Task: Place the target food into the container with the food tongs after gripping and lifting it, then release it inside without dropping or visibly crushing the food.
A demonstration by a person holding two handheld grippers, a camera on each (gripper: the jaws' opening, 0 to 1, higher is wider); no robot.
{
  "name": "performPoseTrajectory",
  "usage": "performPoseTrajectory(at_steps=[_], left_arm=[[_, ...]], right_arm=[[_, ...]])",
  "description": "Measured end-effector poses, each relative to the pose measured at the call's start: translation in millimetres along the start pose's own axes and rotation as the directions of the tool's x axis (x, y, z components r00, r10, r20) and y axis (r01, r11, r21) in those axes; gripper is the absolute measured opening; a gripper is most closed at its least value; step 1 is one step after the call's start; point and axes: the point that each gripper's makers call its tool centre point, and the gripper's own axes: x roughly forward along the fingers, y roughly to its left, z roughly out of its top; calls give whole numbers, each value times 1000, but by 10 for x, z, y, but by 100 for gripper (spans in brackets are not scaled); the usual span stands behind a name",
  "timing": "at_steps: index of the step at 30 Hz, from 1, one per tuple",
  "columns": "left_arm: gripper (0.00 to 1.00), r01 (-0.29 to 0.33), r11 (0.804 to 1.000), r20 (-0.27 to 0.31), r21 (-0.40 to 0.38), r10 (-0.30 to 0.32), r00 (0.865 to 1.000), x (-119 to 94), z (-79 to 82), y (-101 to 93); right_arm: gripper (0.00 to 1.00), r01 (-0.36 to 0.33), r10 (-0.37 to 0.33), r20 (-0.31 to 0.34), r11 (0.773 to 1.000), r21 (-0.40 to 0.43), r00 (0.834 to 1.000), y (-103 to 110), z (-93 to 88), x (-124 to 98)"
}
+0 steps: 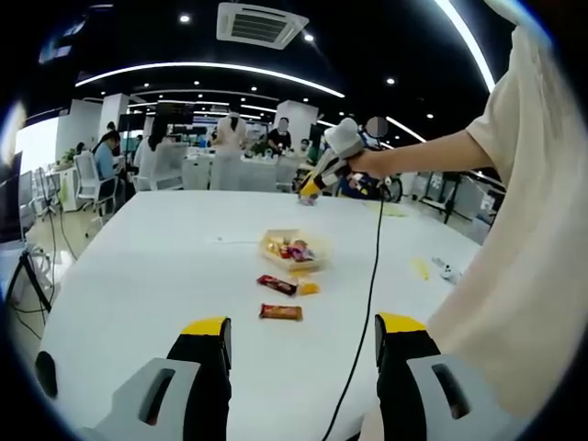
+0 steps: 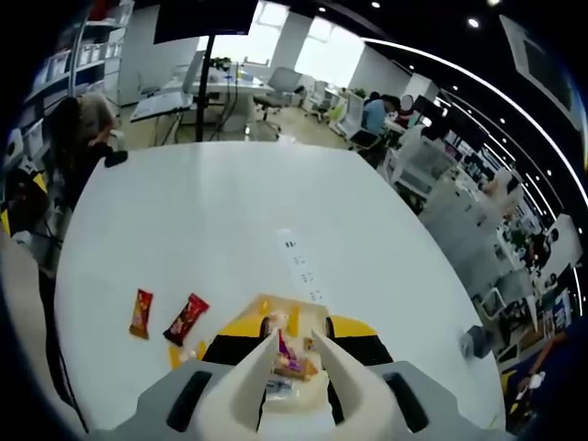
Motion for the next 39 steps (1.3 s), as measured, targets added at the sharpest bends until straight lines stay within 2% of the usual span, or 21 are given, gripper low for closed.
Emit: performPoseTrajectory(at_steps=[6,12,17,21,25,30,35,39], left_arm=[[63,5,1000,2,5,-5,1000,6,9,-14],[63,11,1000,-1,9,-11,1000,11,5,-39],[63,17,1000,1,11,-17,1000,18,8,-59],[62,20,1000,1,12,-20,1000,23,4,-69],[62,23,1000,1,12,-23,1000,22,-9,-87],[62,18,1000,0,7,-18,1000,-19,-38,-83],[62,10,1000,-5,2,-10,1000,-62,-77,-59],[62,6,1000,-6,-3,-6,1000,-75,-96,-55]], right_arm=[[25,-13,13,18,1000,2,1000,149,-4,-25],[25,-41,41,68,999,-1,997,332,78,-93],[25,-91,80,159,994,63,984,484,221,-158],[26,-158,127,239,980,117,963,666,373,-245],[26,-199,151,275,968,155,949,804,416,-269],[26,-233,177,278,955,182,944,1000,336,-219],[27,-309,219,331,918,250,918,1210,324,-223],[27,-318,218,334,906,281,917,1316,253,-183]])
